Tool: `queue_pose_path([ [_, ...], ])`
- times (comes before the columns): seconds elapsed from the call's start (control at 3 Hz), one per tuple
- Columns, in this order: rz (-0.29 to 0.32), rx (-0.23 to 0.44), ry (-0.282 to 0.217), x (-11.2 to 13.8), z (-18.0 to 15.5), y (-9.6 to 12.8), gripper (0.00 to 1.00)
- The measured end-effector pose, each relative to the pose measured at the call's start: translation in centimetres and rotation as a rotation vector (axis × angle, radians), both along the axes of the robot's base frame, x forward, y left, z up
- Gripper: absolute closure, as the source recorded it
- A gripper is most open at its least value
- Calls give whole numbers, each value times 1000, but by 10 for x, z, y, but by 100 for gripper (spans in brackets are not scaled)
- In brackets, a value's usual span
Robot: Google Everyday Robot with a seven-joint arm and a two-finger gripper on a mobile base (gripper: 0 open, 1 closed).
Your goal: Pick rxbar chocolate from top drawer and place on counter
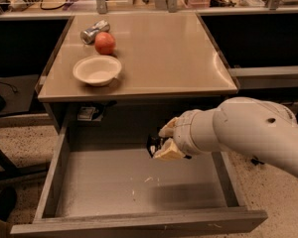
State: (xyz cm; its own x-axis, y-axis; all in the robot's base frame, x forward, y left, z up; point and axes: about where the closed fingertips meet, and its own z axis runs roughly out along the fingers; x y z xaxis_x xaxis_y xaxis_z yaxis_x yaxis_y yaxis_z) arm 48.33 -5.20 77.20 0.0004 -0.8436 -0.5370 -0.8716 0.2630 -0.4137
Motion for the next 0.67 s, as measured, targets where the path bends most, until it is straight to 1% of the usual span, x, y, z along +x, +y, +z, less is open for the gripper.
queue_pose_path([
  [0.33,0,0,0,0,0,0,100],
  [0.67,3,-3,-56,16,22,-2,100],
])
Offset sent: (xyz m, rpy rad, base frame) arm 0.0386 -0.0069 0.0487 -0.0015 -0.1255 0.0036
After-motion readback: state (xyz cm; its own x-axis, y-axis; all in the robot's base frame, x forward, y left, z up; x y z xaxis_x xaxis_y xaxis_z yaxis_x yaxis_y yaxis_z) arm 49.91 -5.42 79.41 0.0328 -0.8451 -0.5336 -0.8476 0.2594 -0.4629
